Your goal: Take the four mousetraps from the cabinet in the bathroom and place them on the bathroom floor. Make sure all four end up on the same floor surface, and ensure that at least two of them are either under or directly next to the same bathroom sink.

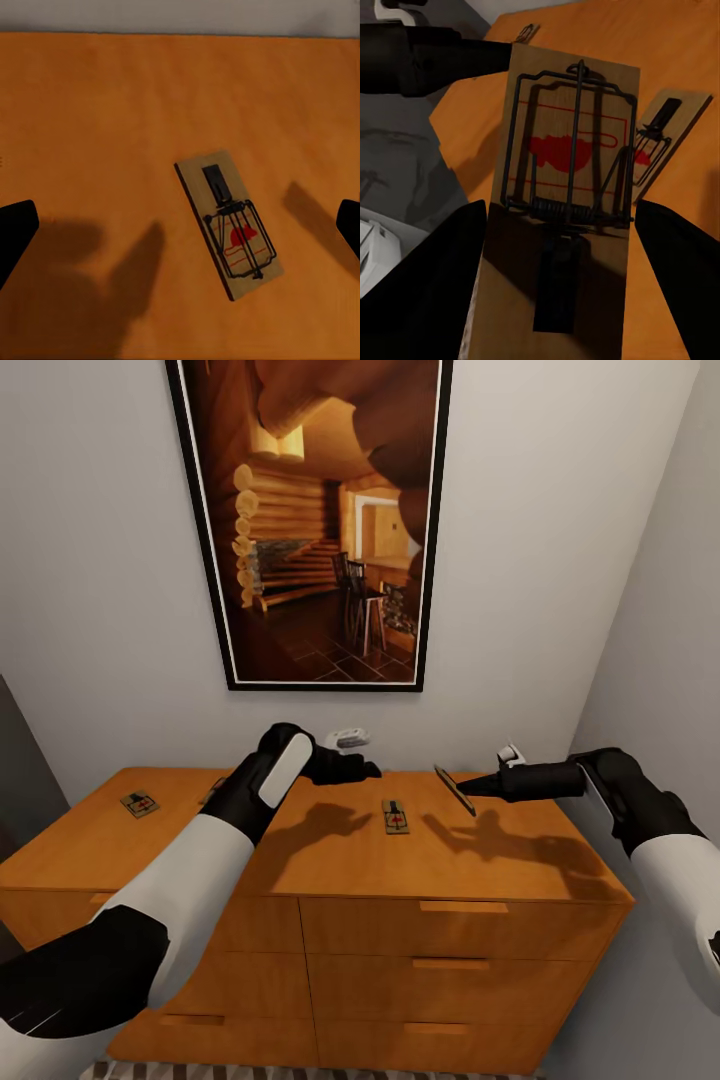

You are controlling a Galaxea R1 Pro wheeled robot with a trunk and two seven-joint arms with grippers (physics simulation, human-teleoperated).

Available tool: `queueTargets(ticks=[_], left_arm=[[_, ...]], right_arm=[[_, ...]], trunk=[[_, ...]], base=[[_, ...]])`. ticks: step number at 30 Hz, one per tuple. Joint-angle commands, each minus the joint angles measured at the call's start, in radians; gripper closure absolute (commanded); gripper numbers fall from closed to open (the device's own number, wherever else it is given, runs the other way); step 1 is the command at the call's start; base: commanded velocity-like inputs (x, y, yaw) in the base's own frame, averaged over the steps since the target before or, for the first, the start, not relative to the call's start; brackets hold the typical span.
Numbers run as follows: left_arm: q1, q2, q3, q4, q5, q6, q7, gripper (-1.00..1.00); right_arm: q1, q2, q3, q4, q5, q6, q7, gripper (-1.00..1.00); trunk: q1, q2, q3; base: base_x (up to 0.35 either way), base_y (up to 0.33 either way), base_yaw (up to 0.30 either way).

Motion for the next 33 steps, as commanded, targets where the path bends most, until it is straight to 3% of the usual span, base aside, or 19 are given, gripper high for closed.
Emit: queueTargets(ticks=[1, 6, 14, 17, 21, 25, 30, 33], left_arm=[[0.001, 0.001, -0.001, -0.003, 0.014, 0.002, 0.013, -1.0], [0.004, 0.005, -0.001, -0.008, 0.037, 0.001, 0.018, -1.0], [0.005, 0.007, -0.002, -0.019, 0.043, 0.002, 0.02, -1.0], [0.005, 0.012, -0.001, -0.069, 0.043, 0.003, 0.021, -1.0], [0.008, 0.04, -0.004, -0.183, 0.041, 0.006, 0.022, -1.0], [0.011, 0.071, -0.006, -0.219, 0.041, 0.009, 0.023, -1.0], [0.019, 0.174, -0.011, -0.231, 0.04, 0.011, 0.023, -1.0], [0.02, 0.292, -0.031, -0.242, 0.041, 0.013, 0.022, -1.0]], right_arm=[[-0.001, -0.001, 0.004, 0.0, -0.004, 0.007, 0.002, 1.0], [-0.001, -0.001, 0.004, 0.0, -0.003, 0.002, 0.0, 1.0], [-0.001, -0.001, 0.004, 0.0, -0.002, 0.001, -0.003, 1.0], [-0.001, -0.001, 0.004, 0.001, -0.001, 0.001, -0.003, 1.0], [-0.001, 0.0, 0.004, 0.001, 0.0, 0.001, -0.005, 1.0], [-0.001, 0.0, 0.004, 0.001, 0.001, 0.001, -0.006, 1.0], [-0.001, 0.0, 0.004, 0.002, 0.001, 0.001, -0.006, 1.0], [-0.001, 0.0, 0.004, 0.003, 0.002, 0.001, -0.007, 1.0]], trunk=[[0.0, -0.001, -0.001], [0.0, -0.001, -0.001], [0.0, -0.001, -0.001], [0.0, -0.001, -0.001], [0.0, -0.001, -0.001], [0.0, -0.001, -0.001], [0.0, -0.001, -0.001], [0.0, -0.001, -0.001]], base=[[0.0, 0.0, 0.0], [0.0, 0.0, 0.0], [0.0, 0.0, 0.0], [0.0, 0.0, 0.0], [0.0, 0.0, 0.0], [0.0, 0.0, 0.0], [0.0, 0.0, 0.0], [0.0, 0.0, 0.0]])
